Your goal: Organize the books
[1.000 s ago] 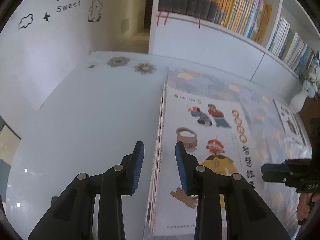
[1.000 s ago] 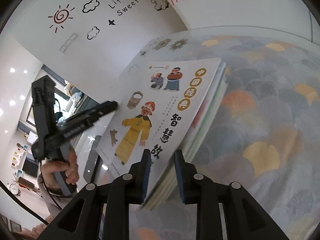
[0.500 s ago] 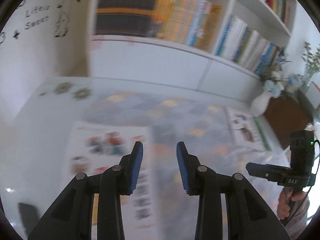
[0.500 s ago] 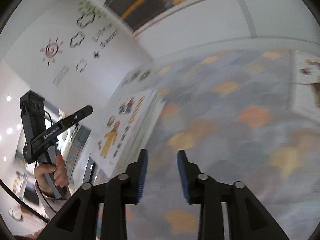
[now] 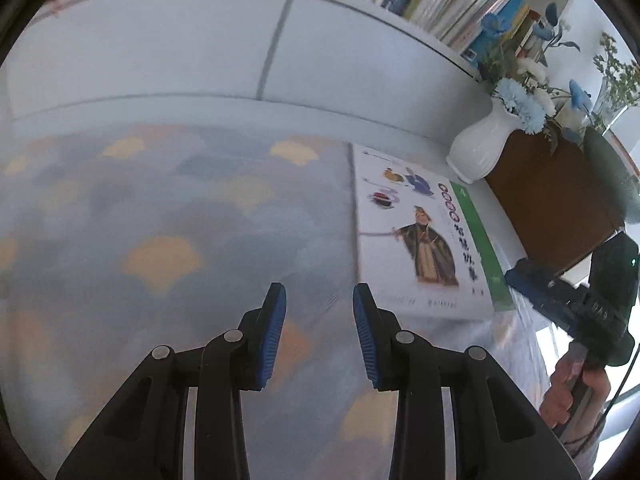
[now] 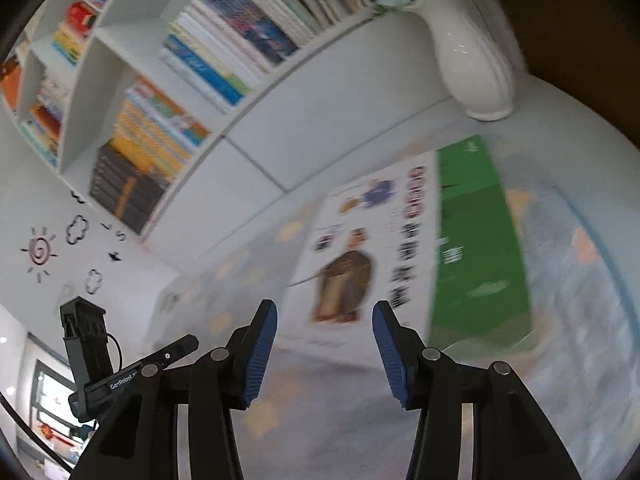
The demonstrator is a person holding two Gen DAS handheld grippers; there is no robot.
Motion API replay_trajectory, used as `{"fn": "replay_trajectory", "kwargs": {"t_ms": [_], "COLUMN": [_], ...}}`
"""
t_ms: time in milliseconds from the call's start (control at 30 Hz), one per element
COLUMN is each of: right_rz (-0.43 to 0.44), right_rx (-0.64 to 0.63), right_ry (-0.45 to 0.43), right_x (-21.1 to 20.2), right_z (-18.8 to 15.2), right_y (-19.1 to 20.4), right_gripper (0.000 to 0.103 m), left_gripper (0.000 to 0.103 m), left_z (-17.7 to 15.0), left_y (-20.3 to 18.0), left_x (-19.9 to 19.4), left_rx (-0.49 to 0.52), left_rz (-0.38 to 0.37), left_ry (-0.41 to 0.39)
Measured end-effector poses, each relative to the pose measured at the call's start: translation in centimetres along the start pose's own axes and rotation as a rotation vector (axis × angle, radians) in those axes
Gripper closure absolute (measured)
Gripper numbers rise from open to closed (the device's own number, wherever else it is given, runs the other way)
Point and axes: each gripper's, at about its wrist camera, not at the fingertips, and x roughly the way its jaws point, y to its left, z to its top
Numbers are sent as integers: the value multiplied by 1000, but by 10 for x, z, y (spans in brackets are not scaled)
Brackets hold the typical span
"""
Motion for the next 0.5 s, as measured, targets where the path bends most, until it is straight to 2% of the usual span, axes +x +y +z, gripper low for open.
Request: {"fn": "replay_trajectory", "kwargs": {"t_ms": [200,367,500], "right_rz": [-136,-91,-92], "right_rx": [-48,-107,-155], "right_ry": [34,-9,-37], "right_x": [33,40,39], "right_z": [12,10,3], "right_y": [-23,-22,-21], "right_gripper": [55,50,49], "left_gripper": [71,68,68], "left_z": [11,20,22], "left_y": [-21,-36,-23], "left_x": [51,76,78], "left_rx": [13,98,45], "left_rz": [-38,-27,-117], "left_ry": [31,-12,-27]}}
